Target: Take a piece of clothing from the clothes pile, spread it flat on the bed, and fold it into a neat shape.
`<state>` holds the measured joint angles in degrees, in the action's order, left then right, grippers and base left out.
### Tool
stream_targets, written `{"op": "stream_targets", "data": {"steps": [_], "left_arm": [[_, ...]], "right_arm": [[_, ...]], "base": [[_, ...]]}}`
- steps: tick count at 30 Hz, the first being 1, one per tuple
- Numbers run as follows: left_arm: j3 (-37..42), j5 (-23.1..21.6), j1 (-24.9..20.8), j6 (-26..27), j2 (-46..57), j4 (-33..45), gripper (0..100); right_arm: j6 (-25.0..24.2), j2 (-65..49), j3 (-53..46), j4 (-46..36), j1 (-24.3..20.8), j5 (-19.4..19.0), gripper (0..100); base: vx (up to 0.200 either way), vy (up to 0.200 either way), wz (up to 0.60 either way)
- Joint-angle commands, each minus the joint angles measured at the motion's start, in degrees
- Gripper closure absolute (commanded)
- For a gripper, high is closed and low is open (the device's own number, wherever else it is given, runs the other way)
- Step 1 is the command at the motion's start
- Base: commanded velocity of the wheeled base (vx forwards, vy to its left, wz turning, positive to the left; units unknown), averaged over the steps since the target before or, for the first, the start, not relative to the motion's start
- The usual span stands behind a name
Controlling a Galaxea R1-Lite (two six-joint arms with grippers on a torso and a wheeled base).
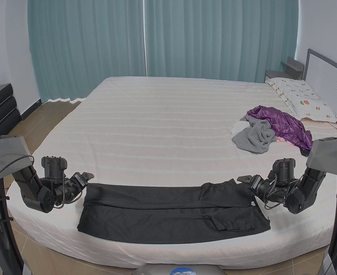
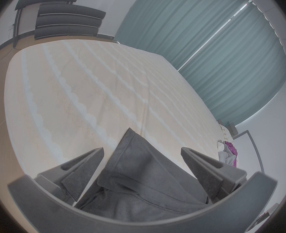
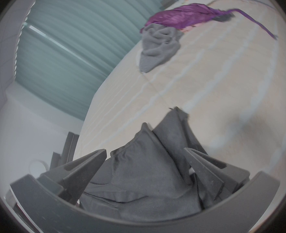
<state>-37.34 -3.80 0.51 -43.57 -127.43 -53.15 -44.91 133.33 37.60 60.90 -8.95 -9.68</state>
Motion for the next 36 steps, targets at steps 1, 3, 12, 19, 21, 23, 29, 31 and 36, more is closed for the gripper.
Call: {"op": "stream_targets", "data": {"steps": [1, 3, 12, 19, 21, 23, 29, 31, 36], "left_arm": [[-0.9, -0.7, 1.6, -0.2, -0.4, 0.0, 0], [-1.0, -0.7, 1.7, -0.2, -0.5, 0.0, 0], [-1.3, -0.7, 1.7, -0.2, -1.0, 0.0, 0], [-1.3, -0.7, 1.6, -0.2, -1.3, 0.1, 0], [-1.3, -0.7, 1.6, -0.2, -1.3, 0.1, 0], [-1.3, -0.7, 1.6, -0.2, -1.3, 0.1, 0], [-1.4, -0.6, 1.6, -0.2, -1.5, 0.0, 0], [-1.7, -0.6, 1.6, -0.3, -1.7, 0.1, 0], [-1.9, -0.7, 1.7, -0.2, -2.6, 0.1, 0]], "right_arm": [[5.1, 2.7, 5.4, -4.0, -0.9, -0.4, 0], [7.6, 4.7, 7.9, -5.5, -0.8, -0.4, 0], [9.7, 8.2, 13.3, -9.6, -0.9, -0.9, 0], [10.6, 6.1, 11.6, -8.2, -0.9, -2.1, 0], [11.4, 5.9, 11.5, -7.5, -1.0, -2.4, 0], [11.9, 5.5, 11.3, -6.9, -1.0, -2.4, 0], [12.1, 3.1, 9.8, -6.6, -2.1, -2.4, 0], [12.5, 2.9, 9.5, -6.6, -2.8, -2.3, 0], [15.2, 3.9, 9.2, -6.4, -3.1, -2.4, 0]], "base": [[0.0, 0.0, 0.0], [0.0, 0.0, 0.0], [0.0, 0.0, 0.0], [0.0, 0.0, 0.0], [0.0, 0.0, 0.0], [0.0, 0.0, 0.0], [0.0, 0.0, 0.0], [0.0, 0.0, 0.0], [0.0, 0.0, 0.0]]}}
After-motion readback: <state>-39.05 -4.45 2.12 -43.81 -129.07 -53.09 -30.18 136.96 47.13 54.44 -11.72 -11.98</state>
